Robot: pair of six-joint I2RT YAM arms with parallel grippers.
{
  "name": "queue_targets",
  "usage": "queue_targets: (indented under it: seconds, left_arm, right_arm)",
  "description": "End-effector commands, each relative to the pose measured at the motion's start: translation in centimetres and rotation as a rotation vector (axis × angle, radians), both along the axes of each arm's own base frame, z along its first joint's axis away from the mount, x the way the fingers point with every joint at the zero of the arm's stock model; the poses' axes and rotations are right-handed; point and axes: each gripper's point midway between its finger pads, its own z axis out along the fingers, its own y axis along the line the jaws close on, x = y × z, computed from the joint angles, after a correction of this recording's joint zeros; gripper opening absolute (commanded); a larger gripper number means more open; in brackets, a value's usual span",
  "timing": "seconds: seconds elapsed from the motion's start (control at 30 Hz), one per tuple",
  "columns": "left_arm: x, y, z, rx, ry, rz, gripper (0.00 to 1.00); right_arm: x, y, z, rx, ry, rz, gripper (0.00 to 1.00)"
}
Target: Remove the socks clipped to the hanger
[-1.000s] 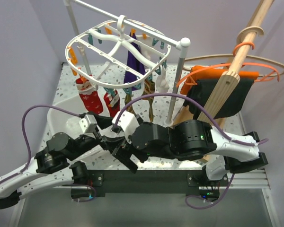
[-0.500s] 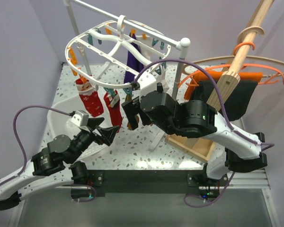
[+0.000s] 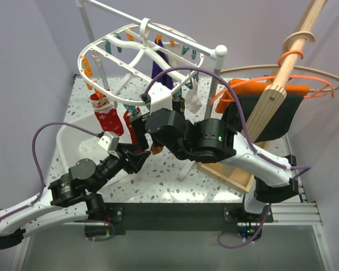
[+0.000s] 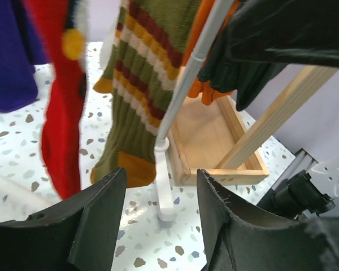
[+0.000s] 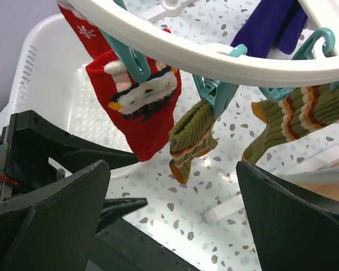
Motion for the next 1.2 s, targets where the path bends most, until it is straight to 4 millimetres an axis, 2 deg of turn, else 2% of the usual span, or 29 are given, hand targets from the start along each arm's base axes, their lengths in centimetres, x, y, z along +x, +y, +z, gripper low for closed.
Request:
queue_targets:
  seconds: [0.0,0.1,0.17,0.23,0.27,0.33,0.37,0.57,0.6,0.77,0.9,0.93,1.07,1.17]
  left_arm:
    - [-0.7,-2.3,1.5,-0.042,-0.045,-0.095,0.6]
    - [-0.7,-2.5,1.0,-0.035,-0.036,-0.1,0.63]
    - [-0.6,-2.5,1.4,-0.068,-0.052,-0.097,0.66]
    - [-0.3,-2.7,0.4,-0.059,-0.056,-0.087,0.66]
    - [-0.1,-2.9,1.7,-0.111,-0.088,-0.08,0.66]
    - [0.6,-3.1,0.9,-0.1,-0.088,-0.048,0.66]
    - [0.8,-3.1,1.3,-0.12,-0.1,-0.038,0.66]
    - [1.8,-3.7,1.3,-0.13,-0.117,0.001,0.62]
    - [1.9,-3.7,1.2,-0.124,-0.121,0.006,0.61]
    - [3.0,-2.9,1.0,-0.133,-0.133,0.087,0.52]
    - [3.7,-2.8,0.7,-0.121,-0.145,0.128,0.53]
    - [4.0,-3.0,0.4,-0.11,-0.144,0.135,0.53]
    - [4.5,-3.7,0.7,-0.113,-0.159,0.147,0.7]
    - [4.9,-4.2,0.7,-0.096,-0.164,0.158,0.67]
  right_arm:
    - [0.3,-1.4,1.5,0.039,-0.027,-0.034,0.99]
    - [0.3,-1.9,1.3,0.024,-0.021,-0.046,0.99]
    - [0.2,-1.6,1.4,0.044,-0.017,-0.038,0.99]
    - [0.2,-1.4,1.5,0.048,-0.029,-0.028,0.99]
    - [0.4,-1.3,1.7,0.046,-0.043,-0.033,0.99]
    - [1.2,-1.5,2.0,0.035,-0.074,-0.085,0.99]
    - [1.4,-1.6,2.0,0.017,-0.085,-0.094,0.99]
    - [2.1,-1.4,4.6,0.079,-0.143,-0.106,0.97]
    - [2.0,-1.1,4.6,0.08,-0.147,-0.097,0.97]
    - [2.3,-1.0,6.1,0.124,-0.182,-0.1,0.97]
    - [2.4,-0.9,7.3,0.145,-0.198,-0.098,0.96]
    - [2.5,-0.9,7.4,0.141,-0.202,-0.1,0.96]
    - [2.8,-1.1,7.3,0.124,-0.218,-0.121,0.93]
    - [2.9,-1.1,7.1,0.12,-0.217,-0.131,0.89]
